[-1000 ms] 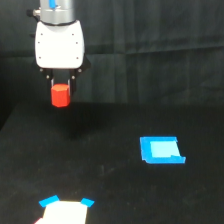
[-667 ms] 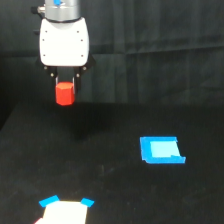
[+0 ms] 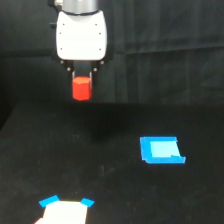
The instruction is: Pick up the red object from the table
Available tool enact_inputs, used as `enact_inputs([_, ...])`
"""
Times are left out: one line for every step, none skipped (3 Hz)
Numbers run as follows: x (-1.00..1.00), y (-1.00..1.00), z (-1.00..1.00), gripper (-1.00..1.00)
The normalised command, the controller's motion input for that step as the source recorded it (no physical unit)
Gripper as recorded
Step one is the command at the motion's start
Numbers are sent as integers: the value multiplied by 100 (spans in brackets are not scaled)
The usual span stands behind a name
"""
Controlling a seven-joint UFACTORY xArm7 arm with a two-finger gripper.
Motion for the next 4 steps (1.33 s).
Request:
enact_inputs([13,-49,-47,-57])
enact_inputs([53,-19,-37,-69])
enact_inputs([48,-61,-17,-100])
enact_inputs([24,-42,-24,-59])
